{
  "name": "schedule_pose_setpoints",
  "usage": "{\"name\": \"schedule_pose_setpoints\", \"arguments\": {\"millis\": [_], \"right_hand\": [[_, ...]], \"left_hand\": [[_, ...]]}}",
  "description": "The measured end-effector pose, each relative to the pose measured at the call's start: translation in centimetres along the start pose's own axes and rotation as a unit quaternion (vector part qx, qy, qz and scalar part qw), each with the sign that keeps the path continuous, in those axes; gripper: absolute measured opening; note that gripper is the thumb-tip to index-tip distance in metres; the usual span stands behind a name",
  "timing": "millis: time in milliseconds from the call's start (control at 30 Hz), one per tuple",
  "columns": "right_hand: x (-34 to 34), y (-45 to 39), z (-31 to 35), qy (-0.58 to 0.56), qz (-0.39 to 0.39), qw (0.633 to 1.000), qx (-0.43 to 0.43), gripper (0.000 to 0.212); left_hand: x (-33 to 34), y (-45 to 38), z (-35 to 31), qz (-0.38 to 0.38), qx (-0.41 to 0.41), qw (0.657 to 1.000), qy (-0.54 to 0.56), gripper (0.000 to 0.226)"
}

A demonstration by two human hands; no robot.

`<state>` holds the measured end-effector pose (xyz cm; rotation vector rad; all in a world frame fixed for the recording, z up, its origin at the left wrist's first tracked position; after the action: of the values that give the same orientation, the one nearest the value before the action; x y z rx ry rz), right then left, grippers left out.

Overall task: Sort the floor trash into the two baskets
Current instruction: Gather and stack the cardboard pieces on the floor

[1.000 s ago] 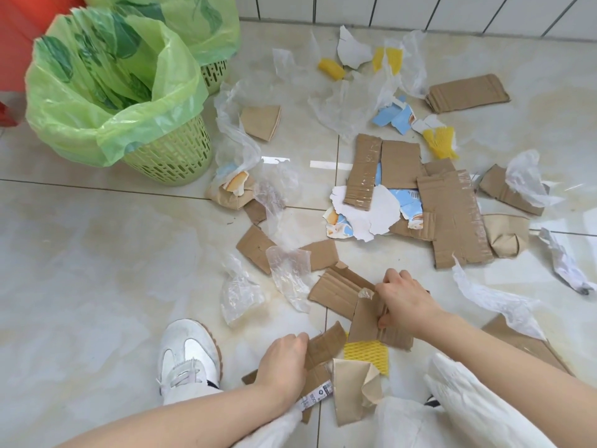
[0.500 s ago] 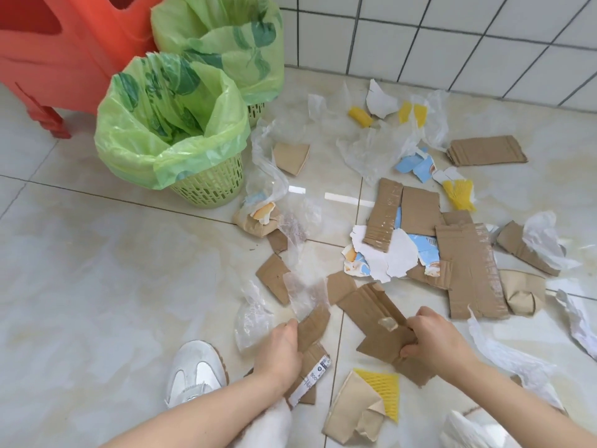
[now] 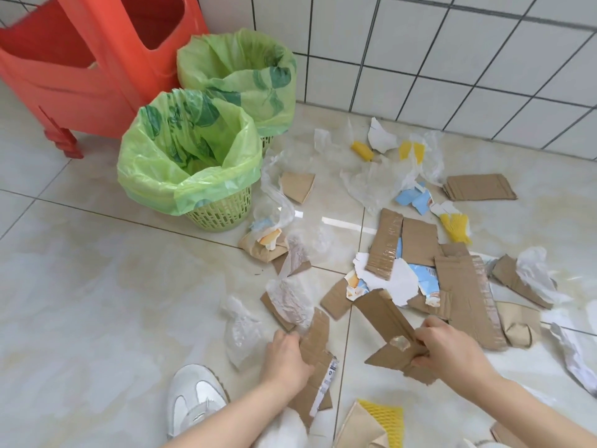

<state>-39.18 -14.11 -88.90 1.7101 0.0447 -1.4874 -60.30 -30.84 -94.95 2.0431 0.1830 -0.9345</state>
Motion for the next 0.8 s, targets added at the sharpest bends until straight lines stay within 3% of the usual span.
{"name": "schedule_pose_setpoints", "arguments": {"millis": [67, 133, 467, 633, 800], "right_hand": [[-0.1, 0.1, 0.1, -0.006, -0.006, 1.0, -0.003, 0.032], [0.0, 0.3, 0.4, -0.011, -0.016, 1.0, -0.007, 0.044], [-0.1, 0.1, 0.6, -0.07, -0.026, 0.997, -0.03, 0.051], [-0.3, 0.2, 0.8, -0.063, -0.022, 0.997, -0.034, 0.05], [-0.6, 0.3, 0.9, -0.075, -0.023, 0.996, -0.04, 0.047]], "left_hand": [[0.9, 0.6, -0.5, 0.004, 0.033, 0.999, -0.03, 0.032], [1.6, 0.9, -0.9, 0.005, 0.049, 0.997, -0.058, 0.027], [2.1, 0.5, -1.9, 0.008, 0.076, 0.992, -0.098, 0.032], [1.7, 0.5, -2.6, -0.003, 0.083, 0.981, -0.174, 0.048], [1.5, 0.3, -2.5, 0.009, 0.08, 0.982, -0.169, 0.053]]}}
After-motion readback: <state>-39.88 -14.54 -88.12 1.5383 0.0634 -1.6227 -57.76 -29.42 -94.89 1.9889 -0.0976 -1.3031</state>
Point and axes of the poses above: each hand's wrist, its own y-axis away from the middle knuckle, its own x-axis out of the palm, z = x × y, the point moved 2 cm from there along -y, towards the middle knuckle, and after that the axes turned 6 degrees about -y, right-handed, at the moved point
